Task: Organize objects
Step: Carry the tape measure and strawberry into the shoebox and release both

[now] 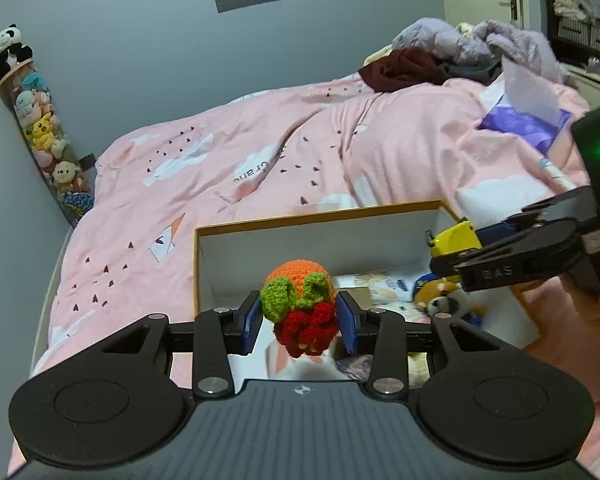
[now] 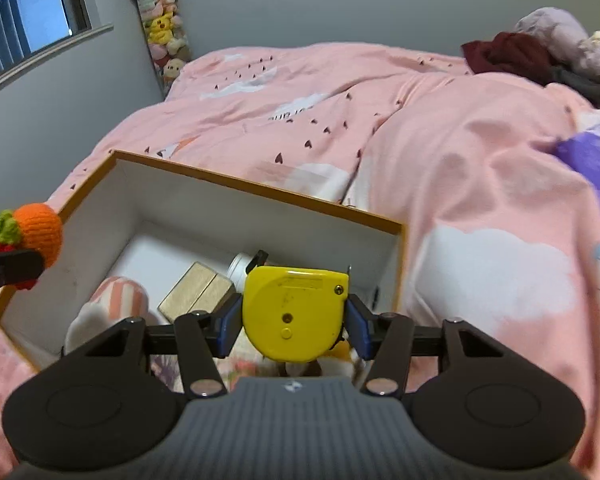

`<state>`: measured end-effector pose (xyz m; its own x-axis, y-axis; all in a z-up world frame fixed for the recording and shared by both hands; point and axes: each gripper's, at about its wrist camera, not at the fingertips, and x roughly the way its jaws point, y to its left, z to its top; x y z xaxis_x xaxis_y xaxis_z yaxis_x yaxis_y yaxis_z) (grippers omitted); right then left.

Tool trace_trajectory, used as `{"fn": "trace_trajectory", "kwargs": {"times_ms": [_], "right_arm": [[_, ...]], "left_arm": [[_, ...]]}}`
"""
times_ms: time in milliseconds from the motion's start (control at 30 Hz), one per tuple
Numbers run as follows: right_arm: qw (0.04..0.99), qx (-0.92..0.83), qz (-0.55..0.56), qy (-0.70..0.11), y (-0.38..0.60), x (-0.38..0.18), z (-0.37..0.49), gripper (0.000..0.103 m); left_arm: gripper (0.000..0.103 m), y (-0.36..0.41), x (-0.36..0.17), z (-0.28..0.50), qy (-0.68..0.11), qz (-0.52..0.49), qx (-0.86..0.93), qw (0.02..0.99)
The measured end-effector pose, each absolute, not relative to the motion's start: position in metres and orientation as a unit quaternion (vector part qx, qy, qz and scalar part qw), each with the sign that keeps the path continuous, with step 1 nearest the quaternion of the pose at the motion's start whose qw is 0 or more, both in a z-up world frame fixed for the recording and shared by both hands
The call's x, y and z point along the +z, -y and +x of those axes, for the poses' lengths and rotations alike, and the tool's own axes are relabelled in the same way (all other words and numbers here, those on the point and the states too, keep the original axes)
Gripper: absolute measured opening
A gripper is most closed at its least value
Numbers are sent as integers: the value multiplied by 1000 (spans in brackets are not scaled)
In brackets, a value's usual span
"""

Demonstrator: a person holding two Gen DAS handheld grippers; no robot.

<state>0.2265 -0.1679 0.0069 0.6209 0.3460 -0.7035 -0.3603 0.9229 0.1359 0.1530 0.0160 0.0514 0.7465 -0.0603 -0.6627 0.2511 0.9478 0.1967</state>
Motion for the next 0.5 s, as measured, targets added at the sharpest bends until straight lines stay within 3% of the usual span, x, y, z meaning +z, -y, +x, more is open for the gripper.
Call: {"fn": "trace_trajectory", "kwargs": {"times_ms": [500], "right_arm": [[887, 163, -51, -429, 135, -39, 297, 56]], "left_arm": [[45, -4, 20, 198, -388, 176, -90, 900]]}}
